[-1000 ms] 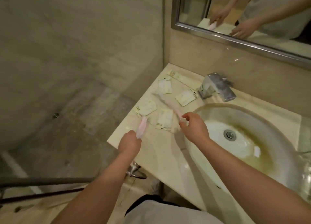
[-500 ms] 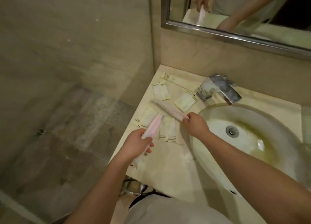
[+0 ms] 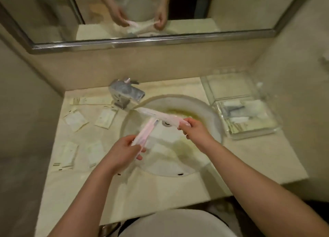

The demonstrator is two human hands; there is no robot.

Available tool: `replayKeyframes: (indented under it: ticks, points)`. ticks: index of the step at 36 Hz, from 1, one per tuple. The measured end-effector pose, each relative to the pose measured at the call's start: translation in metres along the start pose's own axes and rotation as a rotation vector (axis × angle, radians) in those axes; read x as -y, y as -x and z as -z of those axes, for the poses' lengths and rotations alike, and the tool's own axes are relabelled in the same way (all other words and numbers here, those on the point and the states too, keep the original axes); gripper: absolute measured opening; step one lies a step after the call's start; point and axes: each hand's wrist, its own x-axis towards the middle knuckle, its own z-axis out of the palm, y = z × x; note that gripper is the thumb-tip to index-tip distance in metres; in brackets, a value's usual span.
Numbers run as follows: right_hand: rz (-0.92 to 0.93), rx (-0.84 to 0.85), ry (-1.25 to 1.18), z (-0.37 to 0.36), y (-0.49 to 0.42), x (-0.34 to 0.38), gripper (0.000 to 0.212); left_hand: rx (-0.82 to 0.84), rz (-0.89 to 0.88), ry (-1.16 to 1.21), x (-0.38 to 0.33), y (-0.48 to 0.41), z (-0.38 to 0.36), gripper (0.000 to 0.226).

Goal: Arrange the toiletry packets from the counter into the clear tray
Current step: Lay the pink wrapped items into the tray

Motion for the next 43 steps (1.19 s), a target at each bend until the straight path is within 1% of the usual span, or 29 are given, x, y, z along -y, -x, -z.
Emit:
replayKeyframes:
  ticks: [2,6,11,13,15,17,18,21,22,24,28,35,39,43]
  points:
    - [0.008,-0.050,0.024,0.031,0.006,-0.011,0.013,0.054,-0.010,-0.007,-0.018,-0.004,-0.020,0.025]
    - [0.027,-0.112,0.003,0.115,0.022,-0.042,0.012,0.148,-0.003,-0.012,-0.060,-0.008,-0.085,0.017]
    - [0.011,-0.109,-0.071,0.202,0.035,-0.072,0.011,0.234,-0.071,-0.029,-0.095,-0.011,-0.151,0.015]
    - [-0.003,-0.091,-0.080,0.229,0.040,-0.081,0.014,0.223,-0.107,-0.025,-0.103,-0.011,-0.172,0.014]
    - [-0.018,-0.086,-0.096,0.250,0.044,-0.090,0.017,0.174,-0.139,-0.029,-0.111,-0.012,-0.190,0.022]
    - [-0.017,-0.107,-0.108,0.265,0.046,-0.098,0.019,0.116,-0.188,-0.101,-0.116,-0.014,-0.206,0.028]
    - [-0.012,-0.128,-0.111,0.271,0.045,-0.101,0.019,0.068,-0.226,-0.195,-0.118,-0.016,-0.212,0.027]
    - [-0.002,-0.184,-0.148,0.283,0.043,-0.107,0.027,-0.175,-0.449,-0.652,-0.121,-0.023,-0.222,0.029]
    - [0.000,-0.201,-0.173,0.285,0.042,-0.109,0.030,-0.228,-0.518,-0.732,-0.123,-0.025,-0.223,0.031]
    - [-0.001,-0.222,-0.213,0.289,0.039,-0.113,0.032,-0.277,-0.610,-0.798,-0.128,-0.027,-0.225,0.030]
    - [-0.001,-0.236,-0.233,0.290,0.034,-0.117,0.028,-0.308,-0.687,-0.823,-0.136,-0.032,-0.224,0.025]
    - [-0.030,-0.269,-0.280,0.291,0.029,-0.109,0.027,-0.283,-0.671,-0.776,-0.139,-0.047,-0.229,0.017]
    - [-0.039,-0.308,-0.275,0.292,0.024,-0.102,0.027,-0.250,-0.682,-0.758,-0.140,-0.060,-0.229,0.018]
    - [-0.058,-0.347,-0.244,0.290,0.018,-0.096,0.025,-0.251,-0.707,-0.749,-0.137,-0.074,-0.229,0.023]
